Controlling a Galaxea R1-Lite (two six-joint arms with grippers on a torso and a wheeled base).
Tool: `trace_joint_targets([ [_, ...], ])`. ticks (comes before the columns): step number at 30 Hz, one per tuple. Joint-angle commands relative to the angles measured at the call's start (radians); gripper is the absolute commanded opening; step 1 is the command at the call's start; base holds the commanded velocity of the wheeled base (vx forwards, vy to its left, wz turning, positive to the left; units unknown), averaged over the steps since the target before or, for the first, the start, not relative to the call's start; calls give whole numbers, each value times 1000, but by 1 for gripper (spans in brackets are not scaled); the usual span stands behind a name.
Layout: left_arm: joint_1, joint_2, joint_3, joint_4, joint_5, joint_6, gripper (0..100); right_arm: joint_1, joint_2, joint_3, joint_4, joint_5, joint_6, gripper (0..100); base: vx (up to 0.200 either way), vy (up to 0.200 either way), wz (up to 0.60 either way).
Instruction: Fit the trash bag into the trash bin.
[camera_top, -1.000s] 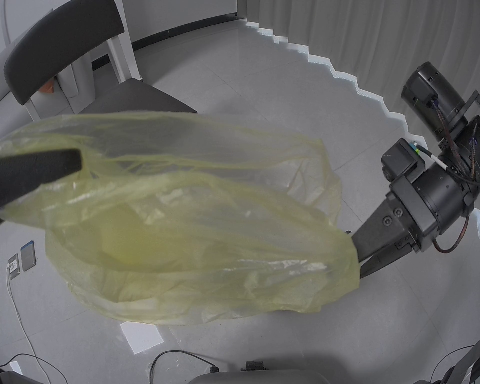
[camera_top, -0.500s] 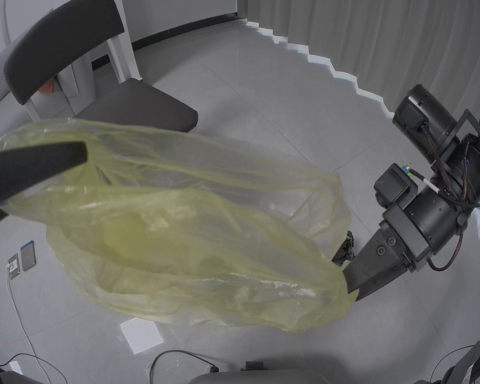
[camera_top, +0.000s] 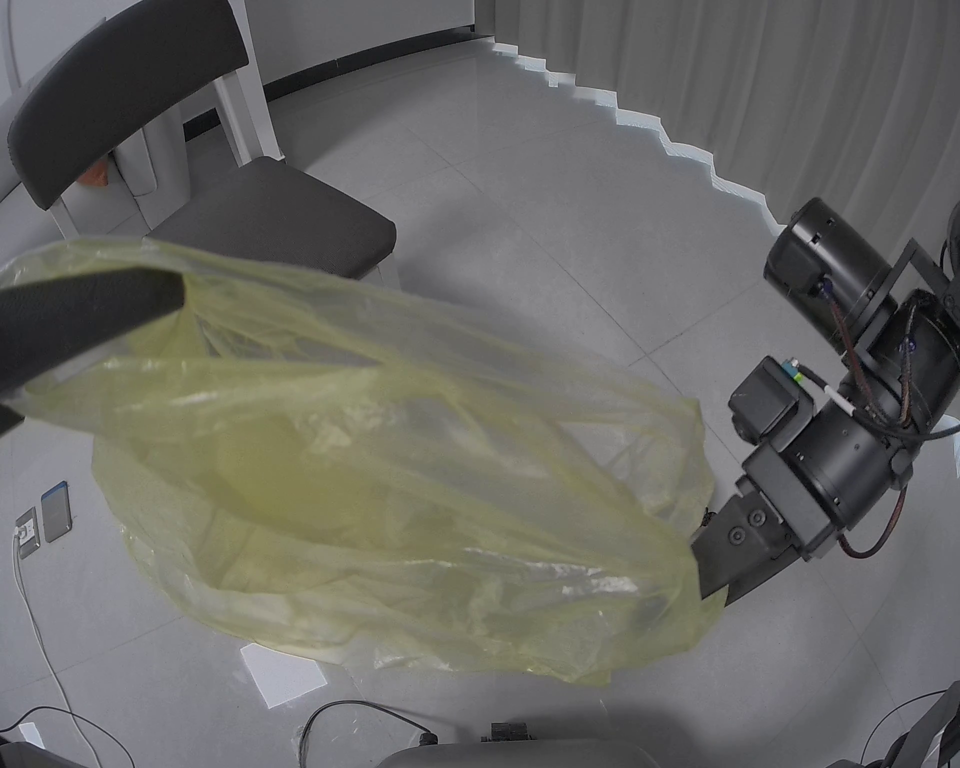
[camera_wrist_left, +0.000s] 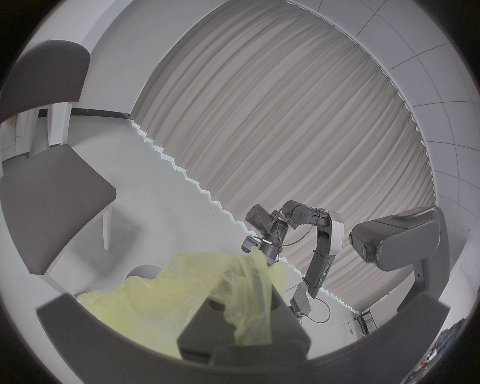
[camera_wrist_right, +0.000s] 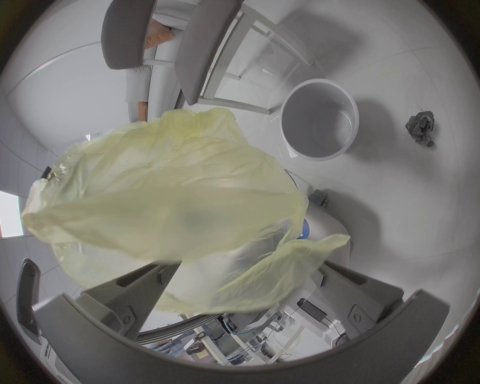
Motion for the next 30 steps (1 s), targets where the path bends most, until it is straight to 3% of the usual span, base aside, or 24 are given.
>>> trace_joint_targets([
  [1, 1, 2, 4, 0, 0, -1, 0, -2, 30, 25, -21, 1, -7, 100, 0, 0, 0],
  [11, 3, 24, -4, -60, 2, -13, 0, -12, 93, 45, -98, -1, -13, 100, 0, 0, 0],
  [20, 4, 27, -8, -86, 2, -47, 0, -56, 106, 140, -273, -5, -36, 100, 0, 0, 0],
  [30, 3, 31, -22, -91, 0, -60, 0, -61, 149, 134, -472, -11, -30, 100, 0, 0, 0],
])
